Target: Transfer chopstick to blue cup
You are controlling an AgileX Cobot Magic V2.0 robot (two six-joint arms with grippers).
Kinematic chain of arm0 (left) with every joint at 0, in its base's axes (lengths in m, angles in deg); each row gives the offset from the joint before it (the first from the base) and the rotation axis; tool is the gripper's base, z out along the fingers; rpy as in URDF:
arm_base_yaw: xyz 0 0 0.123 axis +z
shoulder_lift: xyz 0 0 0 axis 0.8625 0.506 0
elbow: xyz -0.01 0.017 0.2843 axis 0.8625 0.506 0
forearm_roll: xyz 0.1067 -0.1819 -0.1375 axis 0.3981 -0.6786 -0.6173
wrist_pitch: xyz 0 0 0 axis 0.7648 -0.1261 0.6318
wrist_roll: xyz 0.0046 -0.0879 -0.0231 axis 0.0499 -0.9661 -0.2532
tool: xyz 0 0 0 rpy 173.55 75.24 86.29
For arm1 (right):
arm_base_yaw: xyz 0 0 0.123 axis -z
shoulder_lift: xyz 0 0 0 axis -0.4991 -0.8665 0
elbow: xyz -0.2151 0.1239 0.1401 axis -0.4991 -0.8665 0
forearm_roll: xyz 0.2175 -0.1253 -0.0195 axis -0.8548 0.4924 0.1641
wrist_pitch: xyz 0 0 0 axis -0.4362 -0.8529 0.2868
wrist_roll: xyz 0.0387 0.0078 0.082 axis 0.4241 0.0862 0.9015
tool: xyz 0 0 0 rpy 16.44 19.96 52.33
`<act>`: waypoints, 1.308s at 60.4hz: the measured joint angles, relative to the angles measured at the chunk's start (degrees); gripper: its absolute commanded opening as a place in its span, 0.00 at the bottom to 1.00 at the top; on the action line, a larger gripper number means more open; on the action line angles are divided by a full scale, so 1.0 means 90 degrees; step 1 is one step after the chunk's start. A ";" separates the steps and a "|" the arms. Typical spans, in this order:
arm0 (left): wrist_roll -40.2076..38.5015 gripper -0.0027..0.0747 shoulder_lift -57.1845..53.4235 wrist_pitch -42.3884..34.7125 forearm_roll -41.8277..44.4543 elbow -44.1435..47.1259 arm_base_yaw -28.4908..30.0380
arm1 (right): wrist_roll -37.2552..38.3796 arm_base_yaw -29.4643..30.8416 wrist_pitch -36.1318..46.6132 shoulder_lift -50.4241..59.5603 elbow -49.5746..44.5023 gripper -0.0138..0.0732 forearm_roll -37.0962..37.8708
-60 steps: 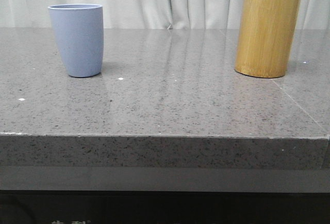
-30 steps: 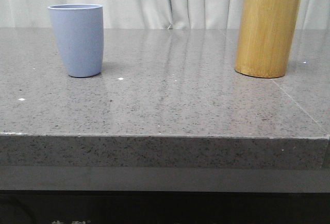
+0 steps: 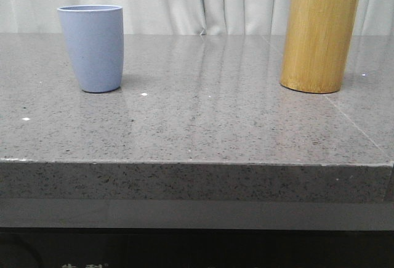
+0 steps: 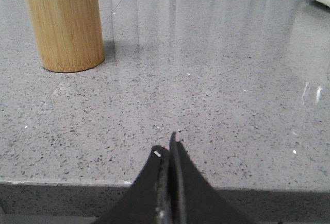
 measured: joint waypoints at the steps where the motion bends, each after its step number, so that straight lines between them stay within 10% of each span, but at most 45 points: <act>1: 0.0000 0.01 0.0000 0.0000 0.0000 0.0000 0.0000 | 0.0000 0.0000 0.0000 0.0000 0.0000 0.09 0.0000; 58: 0.0000 0.01 0.0000 -0.0768 -0.0164 -0.0096 0.0000 | 0.0000 0.0000 0.0481 0.0000 0.0359 0.09 0.0000; 79: 0.0000 0.01 0.1070 0.0717 -0.0150 -0.2945 0.0000 | 0.0000 0.0000 -0.1153 -0.1018 0.2746 0.09 -0.0398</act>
